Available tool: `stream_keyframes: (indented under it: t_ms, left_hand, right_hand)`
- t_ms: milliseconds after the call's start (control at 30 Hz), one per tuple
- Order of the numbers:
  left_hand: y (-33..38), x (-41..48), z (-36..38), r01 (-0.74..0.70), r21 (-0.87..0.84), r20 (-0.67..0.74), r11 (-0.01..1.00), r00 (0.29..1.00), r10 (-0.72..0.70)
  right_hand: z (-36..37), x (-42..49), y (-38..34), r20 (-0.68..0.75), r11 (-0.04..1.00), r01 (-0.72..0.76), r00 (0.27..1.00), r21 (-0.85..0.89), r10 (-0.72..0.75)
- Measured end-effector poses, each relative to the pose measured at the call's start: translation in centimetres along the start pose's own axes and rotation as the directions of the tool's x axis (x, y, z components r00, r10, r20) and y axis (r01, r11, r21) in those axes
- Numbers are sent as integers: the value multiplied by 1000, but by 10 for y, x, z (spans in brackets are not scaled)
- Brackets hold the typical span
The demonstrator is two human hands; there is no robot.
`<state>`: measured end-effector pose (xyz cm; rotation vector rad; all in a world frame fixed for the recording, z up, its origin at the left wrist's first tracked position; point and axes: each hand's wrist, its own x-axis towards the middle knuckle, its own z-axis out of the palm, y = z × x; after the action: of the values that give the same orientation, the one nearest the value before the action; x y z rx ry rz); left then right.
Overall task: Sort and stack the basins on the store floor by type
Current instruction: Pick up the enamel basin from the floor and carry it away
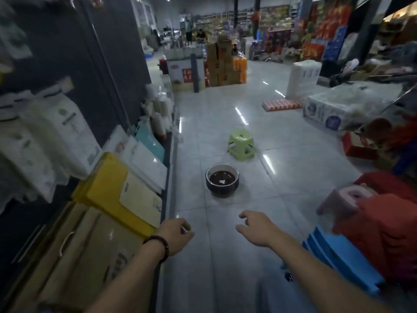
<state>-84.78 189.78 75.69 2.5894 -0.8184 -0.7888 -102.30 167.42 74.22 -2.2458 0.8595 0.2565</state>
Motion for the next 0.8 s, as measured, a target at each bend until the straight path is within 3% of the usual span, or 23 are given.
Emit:
stream_keyframes:
  t_ms: [333,500,800]
  left_hand:
    - [11,304,-109,-34,-21,-7,999,999,34]
    - [25,461,-154,-37,-67,45,997,998,41]
    - [67,716,-185,-3,-117,130,993,991,19]
  right_hand:
    - [-80,287,-78,-11,999,0,1000,-39,-1]
    - [-117,401,-107,-37,993,-108,993,44,110]
    - [-174,592,-71,-68,942,-245,961,229,267]
